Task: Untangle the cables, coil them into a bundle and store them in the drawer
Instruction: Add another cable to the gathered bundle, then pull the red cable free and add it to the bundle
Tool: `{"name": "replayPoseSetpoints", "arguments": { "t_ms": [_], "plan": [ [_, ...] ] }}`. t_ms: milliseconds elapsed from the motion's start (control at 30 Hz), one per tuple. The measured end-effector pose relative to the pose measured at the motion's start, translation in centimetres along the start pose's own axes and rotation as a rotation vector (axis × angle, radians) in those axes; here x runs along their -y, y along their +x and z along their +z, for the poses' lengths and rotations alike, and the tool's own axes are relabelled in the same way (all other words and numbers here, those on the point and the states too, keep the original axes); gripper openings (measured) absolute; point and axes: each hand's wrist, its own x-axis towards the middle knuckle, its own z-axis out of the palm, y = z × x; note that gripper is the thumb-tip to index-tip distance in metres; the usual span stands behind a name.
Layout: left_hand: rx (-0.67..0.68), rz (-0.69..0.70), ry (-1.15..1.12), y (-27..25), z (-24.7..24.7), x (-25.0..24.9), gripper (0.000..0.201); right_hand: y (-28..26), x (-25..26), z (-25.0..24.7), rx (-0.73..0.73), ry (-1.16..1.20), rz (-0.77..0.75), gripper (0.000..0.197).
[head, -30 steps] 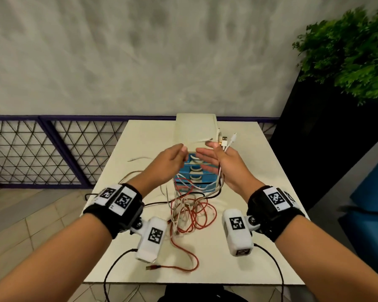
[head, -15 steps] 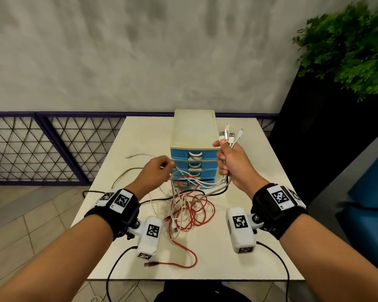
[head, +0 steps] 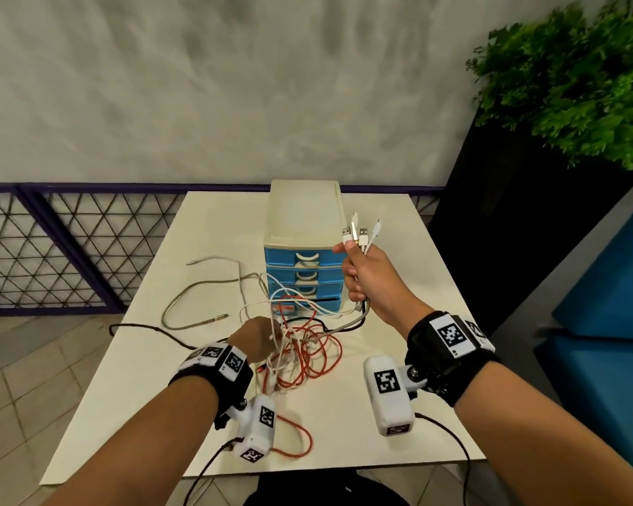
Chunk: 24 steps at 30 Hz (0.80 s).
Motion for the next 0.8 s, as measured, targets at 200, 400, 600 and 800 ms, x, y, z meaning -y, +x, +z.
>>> {"name": "replayPoseSetpoints", "arguments": {
  "t_ms": [200,400,600,800],
  "plan": [
    [0.008,-0.089,-0.242,-1.2,-5.6,-1.6,0.026,0.8,0.3,-0.6,-0.169,-0.106,-0.078,0.031],
    [-0.151,0.010,-0.326,-2.8,-12.6,-3.6,0.031,1.5,1.1,-0.2,-0.324,-0.051,-0.212,0.028],
    [-0.064,0.130,-0.539,-3.8,-15.1,-6.1,0.035,1.6,1.2,1.2,-0.191,-0.144,-0.294,0.027],
    [0.013,0.171,-0.709,-4.1,-15.0,-8.0,0.043,0.7,0.9,3.2,0.084,-0.405,-0.262,0.027]
  ]
}}
